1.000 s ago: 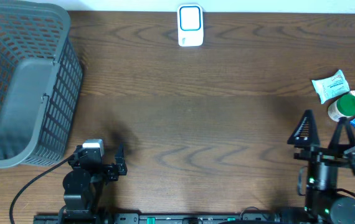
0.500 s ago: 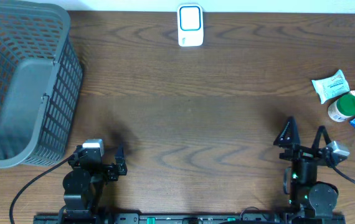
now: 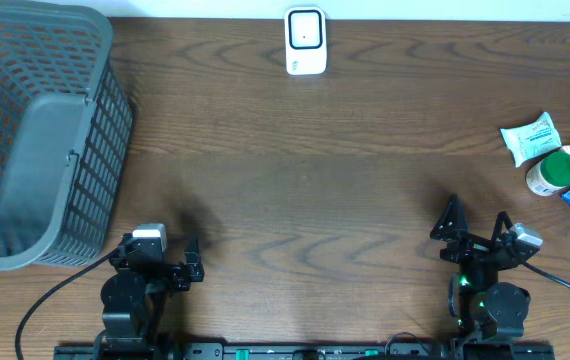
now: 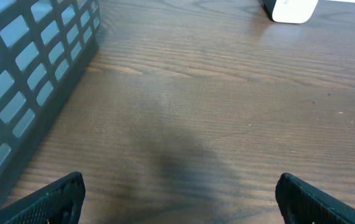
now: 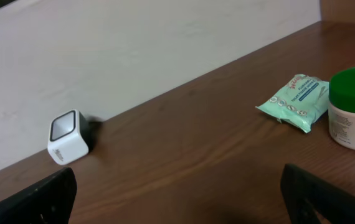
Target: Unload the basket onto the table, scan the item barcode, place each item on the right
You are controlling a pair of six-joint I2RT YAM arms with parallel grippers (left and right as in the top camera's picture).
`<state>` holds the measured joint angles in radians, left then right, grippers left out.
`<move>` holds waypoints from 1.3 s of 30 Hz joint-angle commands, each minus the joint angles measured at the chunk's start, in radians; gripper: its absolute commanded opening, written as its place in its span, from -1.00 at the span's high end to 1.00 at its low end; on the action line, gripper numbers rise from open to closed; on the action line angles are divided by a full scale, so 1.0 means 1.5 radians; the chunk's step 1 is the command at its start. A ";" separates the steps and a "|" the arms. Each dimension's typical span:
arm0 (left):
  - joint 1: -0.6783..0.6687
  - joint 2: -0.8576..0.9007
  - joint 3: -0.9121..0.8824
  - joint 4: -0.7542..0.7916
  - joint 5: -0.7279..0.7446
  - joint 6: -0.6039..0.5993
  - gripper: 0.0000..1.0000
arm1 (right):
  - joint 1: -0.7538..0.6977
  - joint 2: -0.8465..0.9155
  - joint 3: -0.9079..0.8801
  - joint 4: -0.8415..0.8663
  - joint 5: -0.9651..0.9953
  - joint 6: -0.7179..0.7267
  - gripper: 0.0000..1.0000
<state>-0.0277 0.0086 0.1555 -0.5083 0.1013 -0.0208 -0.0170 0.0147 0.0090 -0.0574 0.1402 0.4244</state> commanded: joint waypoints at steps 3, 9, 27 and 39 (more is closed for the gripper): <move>0.003 -0.001 -0.010 0.000 -0.005 0.011 -0.96 | 0.008 -0.006 -0.002 -0.002 0.008 -0.012 -0.99; 0.003 -0.001 -0.010 0.000 -0.005 0.011 -0.96 | 0.008 -0.006 -0.002 -0.002 0.008 -0.012 -0.98; 0.003 -0.002 -0.021 0.091 -0.025 -0.042 -0.96 | 0.008 -0.005 -0.002 -0.002 0.008 -0.012 -0.98; -0.029 -0.004 -0.084 0.257 -0.045 -0.060 -0.96 | 0.008 -0.005 -0.002 -0.002 0.008 -0.012 -0.99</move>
<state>-0.0505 0.0082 0.0727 -0.1524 0.0666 -0.0944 -0.0170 0.0147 0.0090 -0.0582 0.1402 0.4175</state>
